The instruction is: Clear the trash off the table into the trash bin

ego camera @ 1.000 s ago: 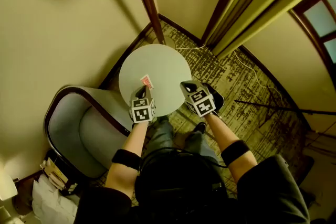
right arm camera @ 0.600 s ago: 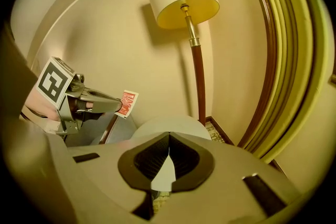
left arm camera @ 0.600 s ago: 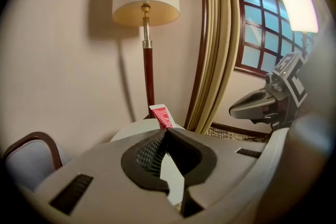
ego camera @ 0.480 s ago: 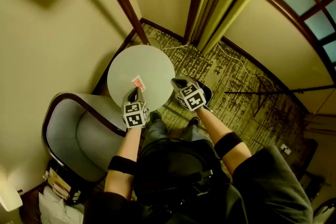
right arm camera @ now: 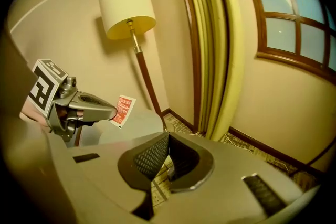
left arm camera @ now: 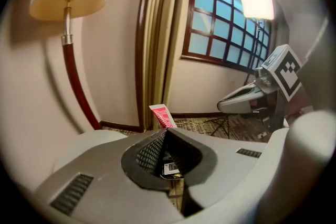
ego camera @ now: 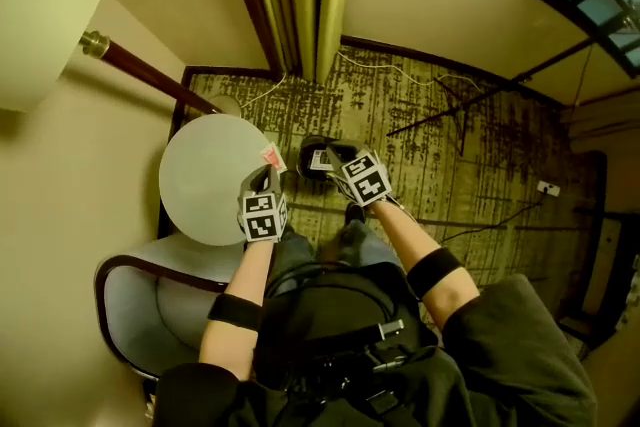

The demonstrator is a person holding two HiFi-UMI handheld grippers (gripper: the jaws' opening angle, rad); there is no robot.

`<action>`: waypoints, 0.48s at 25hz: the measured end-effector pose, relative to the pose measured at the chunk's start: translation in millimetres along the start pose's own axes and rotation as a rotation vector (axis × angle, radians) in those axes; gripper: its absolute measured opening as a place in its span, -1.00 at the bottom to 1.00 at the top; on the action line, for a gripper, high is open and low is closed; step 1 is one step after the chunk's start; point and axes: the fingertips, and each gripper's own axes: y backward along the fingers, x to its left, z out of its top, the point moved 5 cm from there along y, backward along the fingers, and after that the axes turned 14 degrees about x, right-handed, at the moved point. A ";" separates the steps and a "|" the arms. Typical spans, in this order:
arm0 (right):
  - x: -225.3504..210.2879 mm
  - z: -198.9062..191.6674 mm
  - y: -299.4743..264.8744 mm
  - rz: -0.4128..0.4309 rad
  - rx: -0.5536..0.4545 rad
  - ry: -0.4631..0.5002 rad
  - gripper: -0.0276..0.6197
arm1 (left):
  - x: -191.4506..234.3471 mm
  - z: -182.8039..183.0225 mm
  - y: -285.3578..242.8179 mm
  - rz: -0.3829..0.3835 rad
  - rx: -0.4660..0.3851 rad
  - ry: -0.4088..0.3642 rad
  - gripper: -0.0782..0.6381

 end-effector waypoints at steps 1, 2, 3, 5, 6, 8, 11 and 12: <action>-14.4 -7.2 7.7 -0.016 -0.004 -0.031 -0.91 | -12.5 7.0 -9.7 -0.014 0.005 -0.032 -0.78; -26.9 -15.5 14.3 -0.031 -0.008 -0.059 -0.91 | -23.6 10.6 -19.7 -0.023 0.009 -0.064 -0.78; -37.1 -25.3 20.0 -0.047 -0.012 -0.089 -0.91 | -34.7 12.0 -28.6 -0.036 0.017 -0.096 -0.78; -50.5 -43.8 29.3 -0.075 -0.019 -0.151 -0.91 | -56.7 12.1 -42.1 -0.074 0.040 -0.152 -0.78; -54.9 -50.9 32.2 -0.084 -0.021 -0.177 -0.91 | -65.7 11.5 -48.4 -0.091 0.051 -0.175 -0.78; -63.7 -65.7 29.7 -0.099 -0.021 -0.210 -0.91 | -78.5 9.7 -62.3 -0.120 0.076 -0.210 -0.78; -74.6 -84.6 18.2 -0.108 -0.006 -0.246 -0.91 | -91.6 7.1 -84.5 -0.160 0.130 -0.234 -0.78; -77.2 -89.6 13.2 -0.104 0.000 -0.254 -0.91 | -94.8 5.1 -93.0 -0.171 0.149 -0.236 -0.78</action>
